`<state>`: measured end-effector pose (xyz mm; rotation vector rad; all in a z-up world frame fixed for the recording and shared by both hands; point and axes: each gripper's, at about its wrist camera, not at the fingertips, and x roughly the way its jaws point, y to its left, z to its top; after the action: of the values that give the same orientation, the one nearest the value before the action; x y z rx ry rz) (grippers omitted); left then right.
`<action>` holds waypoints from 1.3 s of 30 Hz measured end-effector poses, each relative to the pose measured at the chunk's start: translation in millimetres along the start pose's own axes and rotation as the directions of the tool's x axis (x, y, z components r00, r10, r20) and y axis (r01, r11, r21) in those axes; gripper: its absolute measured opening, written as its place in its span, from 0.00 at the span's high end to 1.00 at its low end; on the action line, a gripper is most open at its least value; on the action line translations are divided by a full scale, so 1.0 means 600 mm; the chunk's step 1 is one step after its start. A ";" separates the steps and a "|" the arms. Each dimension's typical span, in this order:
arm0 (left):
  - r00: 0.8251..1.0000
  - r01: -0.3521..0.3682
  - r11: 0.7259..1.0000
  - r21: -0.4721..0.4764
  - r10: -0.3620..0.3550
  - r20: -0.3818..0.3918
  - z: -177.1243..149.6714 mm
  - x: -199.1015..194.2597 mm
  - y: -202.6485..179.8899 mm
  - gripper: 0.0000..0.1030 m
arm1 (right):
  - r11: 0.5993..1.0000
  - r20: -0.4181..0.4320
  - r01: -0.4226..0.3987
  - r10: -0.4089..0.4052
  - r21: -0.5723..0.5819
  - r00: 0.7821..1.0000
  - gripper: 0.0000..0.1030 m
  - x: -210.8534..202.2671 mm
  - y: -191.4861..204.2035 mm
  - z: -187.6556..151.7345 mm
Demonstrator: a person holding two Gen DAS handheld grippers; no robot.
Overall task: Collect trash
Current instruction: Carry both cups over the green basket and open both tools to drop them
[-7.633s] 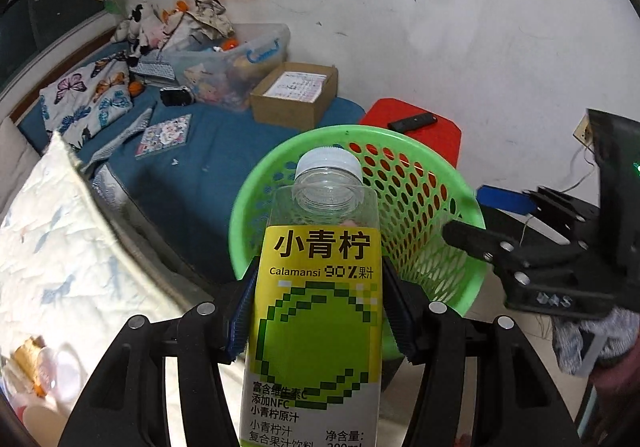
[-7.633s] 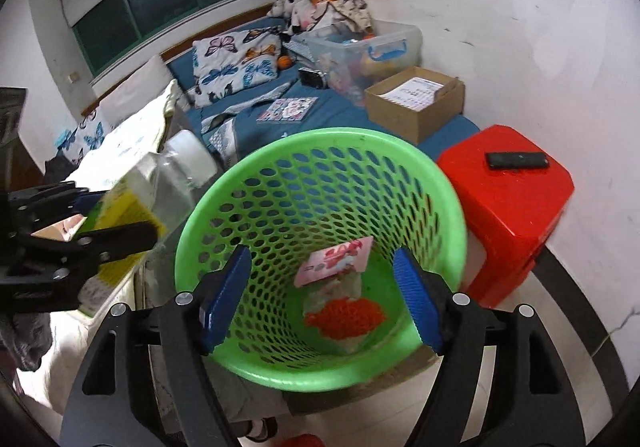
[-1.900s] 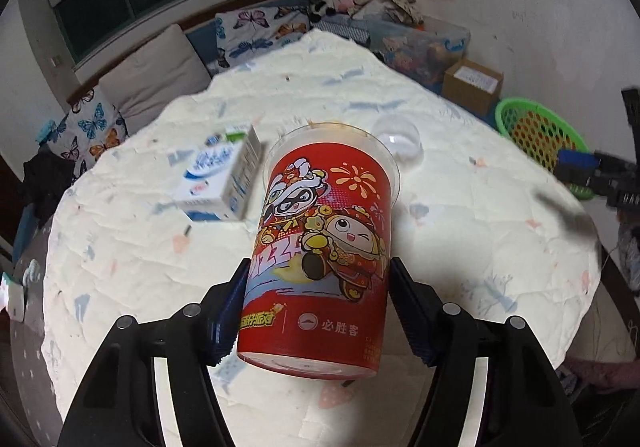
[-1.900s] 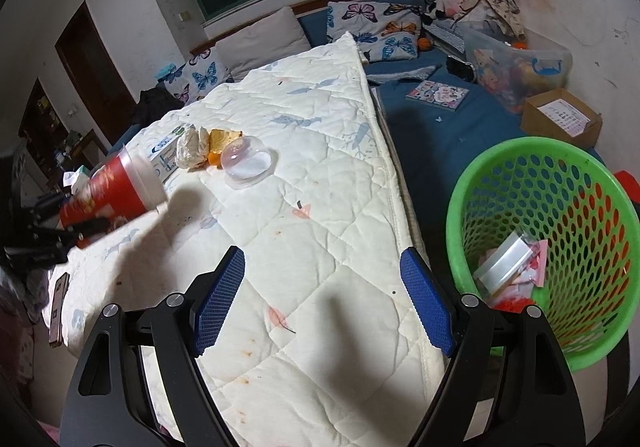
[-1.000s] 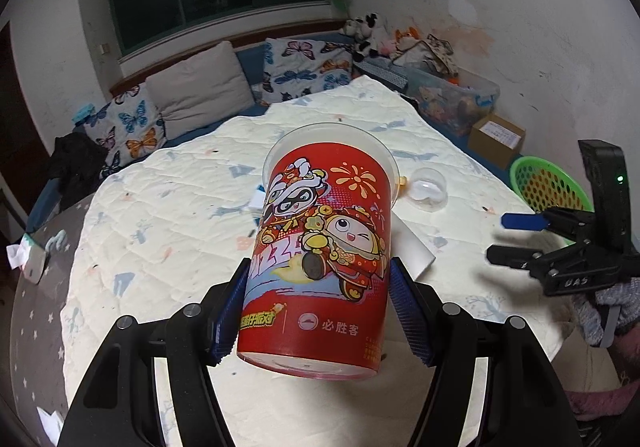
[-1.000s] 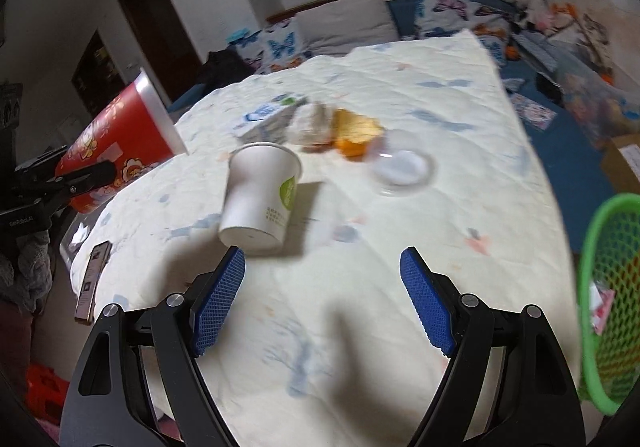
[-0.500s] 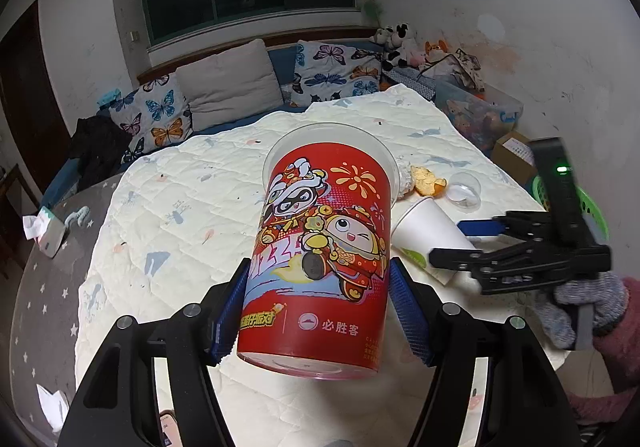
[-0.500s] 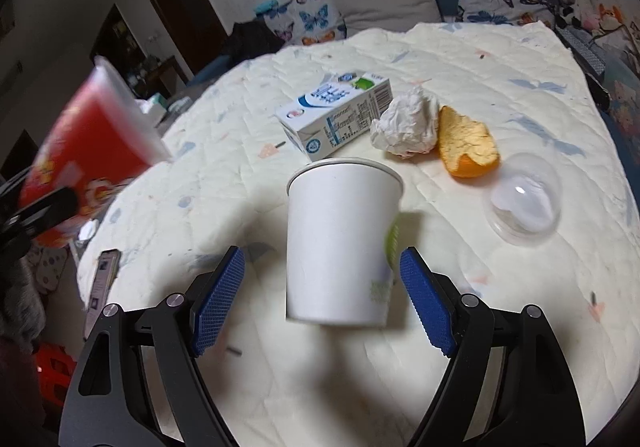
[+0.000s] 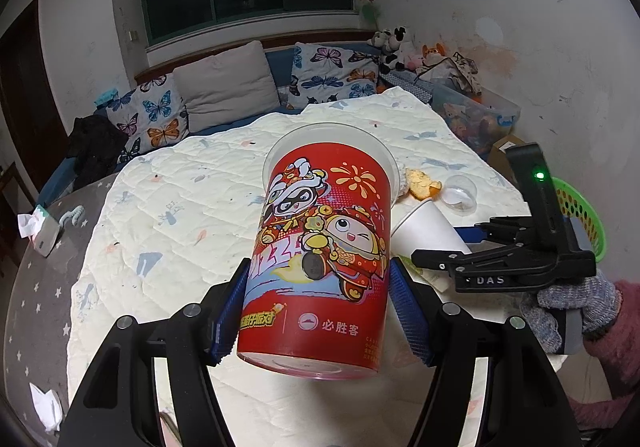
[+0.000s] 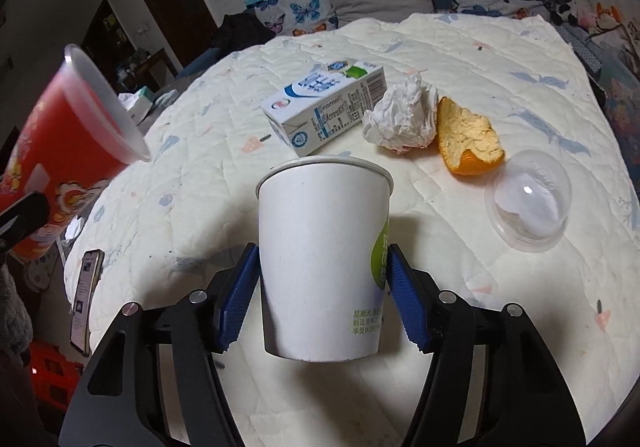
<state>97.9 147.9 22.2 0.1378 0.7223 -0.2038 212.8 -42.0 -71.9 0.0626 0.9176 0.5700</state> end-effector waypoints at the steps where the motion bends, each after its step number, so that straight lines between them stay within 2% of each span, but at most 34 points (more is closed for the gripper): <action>1: 1.000 0.004 1.000 0.000 -0.004 0.000 0.002 0.002 -0.004 0.37 | 1.000 0.006 0.002 -0.002 -0.002 1.000 0.38 -0.006 -0.001 -0.001; 10: 0.996 0.083 0.996 0.020 -0.083 0.020 0.018 0.020 -0.070 0.37 | 0.998 0.100 0.031 -0.036 0.059 0.994 0.38 -0.109 -0.050 -0.035; 15: 0.988 0.150 0.987 0.050 -0.152 0.032 0.032 0.030 -0.123 0.37 | 0.988 0.157 0.087 -0.106 0.124 0.982 0.38 -0.183 -0.102 -0.064; 20: 0.975 0.217 0.971 0.099 -0.221 0.030 0.048 0.045 -0.188 0.37 | 0.965 0.179 0.171 -0.207 0.198 0.962 0.38 -0.239 -0.168 -0.095; 25: 0.957 0.286 0.948 0.139 -0.289 0.007 0.065 0.071 -0.257 0.37 | 0.918 0.164 0.258 -0.317 0.300 0.934 0.38 -0.288 -0.255 -0.139; 28: 0.940 0.338 0.927 0.160 -0.341 -0.011 0.081 0.091 -0.309 0.37 | 0.882 0.146 0.309 -0.378 0.355 0.914 0.38 -0.316 -0.305 -0.166; 31: 0.927 0.372 0.909 0.189 -0.373 -0.027 0.092 0.106 -0.354 0.37 | 0.837 0.119 0.369 -0.448 0.403 0.886 0.37 -0.341 -0.354 -0.194; 33: 0.917 0.396 0.894 0.210 -0.396 -0.044 0.104 0.122 -0.390 0.37 | 0.807 0.094 0.397 -0.480 0.437 0.872 0.37 -0.353 -0.387 -0.213; 39: 0.888 0.460 0.856 0.238 -0.451 -0.095 0.130 0.163 -0.479 0.37 | 0.743 0.033 0.436 -0.523 0.508 0.852 0.36 -0.373 -0.460 -0.259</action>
<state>152.5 -160.1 -0.9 0.2141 0.7553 -0.7548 109.9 -415.7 -83.1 0.3157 0.8423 -0.1664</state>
